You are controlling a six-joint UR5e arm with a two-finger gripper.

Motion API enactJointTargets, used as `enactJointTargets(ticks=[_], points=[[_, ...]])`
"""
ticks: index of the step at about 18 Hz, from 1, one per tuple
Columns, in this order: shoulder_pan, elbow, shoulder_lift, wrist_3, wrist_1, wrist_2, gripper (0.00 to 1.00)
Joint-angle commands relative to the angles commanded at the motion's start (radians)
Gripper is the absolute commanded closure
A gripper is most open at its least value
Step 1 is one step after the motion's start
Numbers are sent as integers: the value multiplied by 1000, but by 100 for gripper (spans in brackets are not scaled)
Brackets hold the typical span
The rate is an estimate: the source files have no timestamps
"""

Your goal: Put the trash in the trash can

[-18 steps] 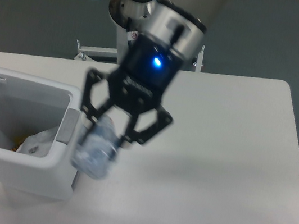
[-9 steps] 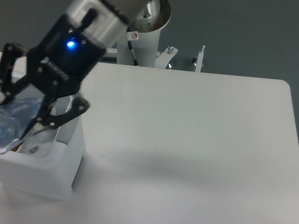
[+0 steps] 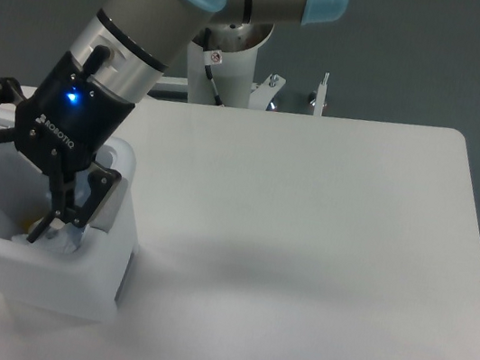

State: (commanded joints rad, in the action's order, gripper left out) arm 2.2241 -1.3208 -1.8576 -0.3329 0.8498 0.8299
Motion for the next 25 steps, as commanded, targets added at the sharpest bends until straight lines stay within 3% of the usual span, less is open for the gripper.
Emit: enactJointTargets(ticks=[6, 11, 14, 17, 20, 23, 25], points=[[185, 0, -106, -31, -2, 26, 0], [334, -14, -147, -173, 0, 110, 0], [403, -58, -150, -241, 0, 179, 0], [439, -126, -138, -410, 2, 274, 0], [451, -126, -143, -454, 9, 291, 0], [468, -127, -141, -553, 92, 348, 0], [483, -129, -137, -700, 185, 496, 0]])
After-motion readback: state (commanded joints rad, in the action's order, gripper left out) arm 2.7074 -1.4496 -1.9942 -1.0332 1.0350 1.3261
